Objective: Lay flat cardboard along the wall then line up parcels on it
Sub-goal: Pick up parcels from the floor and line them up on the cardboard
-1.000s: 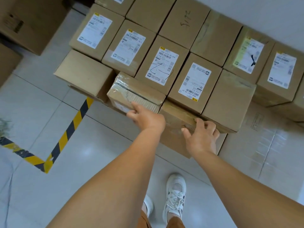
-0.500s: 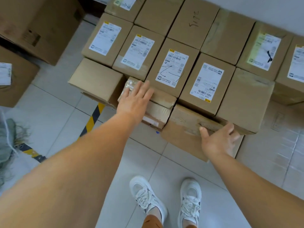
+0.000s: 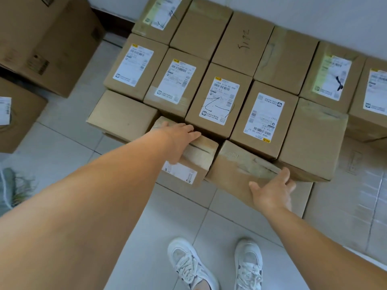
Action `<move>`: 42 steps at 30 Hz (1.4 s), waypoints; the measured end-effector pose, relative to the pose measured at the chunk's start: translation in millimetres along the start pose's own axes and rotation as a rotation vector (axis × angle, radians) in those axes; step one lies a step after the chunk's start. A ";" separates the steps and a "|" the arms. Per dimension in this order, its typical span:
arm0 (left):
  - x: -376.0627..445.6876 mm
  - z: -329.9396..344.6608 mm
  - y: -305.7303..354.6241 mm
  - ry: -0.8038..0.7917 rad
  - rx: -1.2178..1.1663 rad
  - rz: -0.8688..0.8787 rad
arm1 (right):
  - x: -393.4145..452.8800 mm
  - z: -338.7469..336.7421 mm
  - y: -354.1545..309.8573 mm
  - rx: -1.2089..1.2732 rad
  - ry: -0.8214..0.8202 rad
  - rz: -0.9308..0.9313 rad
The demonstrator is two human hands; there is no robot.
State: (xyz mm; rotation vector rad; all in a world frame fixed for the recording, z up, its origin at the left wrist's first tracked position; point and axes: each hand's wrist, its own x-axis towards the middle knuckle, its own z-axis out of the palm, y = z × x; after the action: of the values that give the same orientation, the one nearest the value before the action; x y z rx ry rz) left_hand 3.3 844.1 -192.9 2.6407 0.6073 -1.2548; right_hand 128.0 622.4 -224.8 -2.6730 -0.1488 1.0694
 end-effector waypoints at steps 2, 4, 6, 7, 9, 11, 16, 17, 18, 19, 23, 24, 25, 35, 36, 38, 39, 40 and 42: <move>5.4 -10.6 -4.0 -0.031 -0.076 0.022 | 0.0 3.8 3.9 -0.002 -0.018 -0.010; 7.1 -14.5 -5.7 -0.054 -0.119 0.028 | 0.9 4.8 9.4 -0.021 -0.030 -0.018; 7.8 -14.3 -6.9 -0.053 -0.179 0.005 | 1.7 4.0 12.5 -0.038 -0.032 -0.018; 7.8 -14.1 -7.3 -0.040 -0.221 -0.015 | 1.9 3.4 12.8 -0.041 -0.033 -0.015; 8.3 -13.0 -6.3 0.049 -0.259 -0.100 | 1.6 2.7 12.5 -0.043 -0.042 -0.011; 7.4 -6.4 -1.1 0.262 -0.265 -0.227 | 0.2 2.7 10.2 -0.051 -0.053 -0.018; -4.6 35.8 35.0 0.406 -0.268 -0.147 | -0.3 5.8 10.9 -0.025 -0.040 0.008; -8.0 46.7 41.0 0.373 -0.242 -0.098 | -0.9 6.5 10.6 -0.022 -0.041 0.004; -10.8 56.4 44.2 0.361 -0.211 -0.071 | -1.6 7.0 9.6 -0.023 -0.043 -0.008; -12.0 64.9 45.0 0.362 -0.175 -0.069 | -2.2 7.5 7.8 -0.026 -0.045 -0.026; -9.6 71.9 36.1 0.346 -0.068 -0.079 | -0.9 9.1 0.5 -0.021 -0.071 -0.067; -8.1 69.0 32.7 0.346 -0.063 -0.066 | -1.2 9.6 1.0 -0.031 -0.092 -0.070; -6.9 65.8 29.7 0.343 -0.064 -0.054 | -2.8 10.5 2.6 -0.054 -0.118 -0.083; -7.4 64.5 24.4 0.283 -0.161 -0.041 | -6.2 21.6 5.2 -0.177 -0.118 -0.139; -6.8 63.1 29.0 0.270 -0.182 -0.039 | -6.3 21.8 3.2 -0.175 -0.119 -0.129; -3.9 60.0 43.4 0.245 -0.219 -0.018 | -6.3 21.7 0.6 -0.183 -0.128 -0.120; -1.9 58.5 51.1 0.241 -0.233 -0.016 | -5.8 21.4 -0.5 -0.188 -0.133 -0.124; -0.2 56.7 57.8 0.241 -0.248 -0.026 | -4.8 20.6 -1.6 -0.191 -0.138 -0.128; 3.5 54.9 67.7 0.239 -0.273 -0.060 | -1.5 17.3 -2.4 -0.191 -0.155 -0.130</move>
State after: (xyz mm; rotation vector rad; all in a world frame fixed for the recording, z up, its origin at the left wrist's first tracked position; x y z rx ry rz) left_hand -4.9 767.0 -232.8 2.5718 0.8340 -0.8060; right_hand 115.0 627.9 -235.2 -2.6975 -0.4696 1.2776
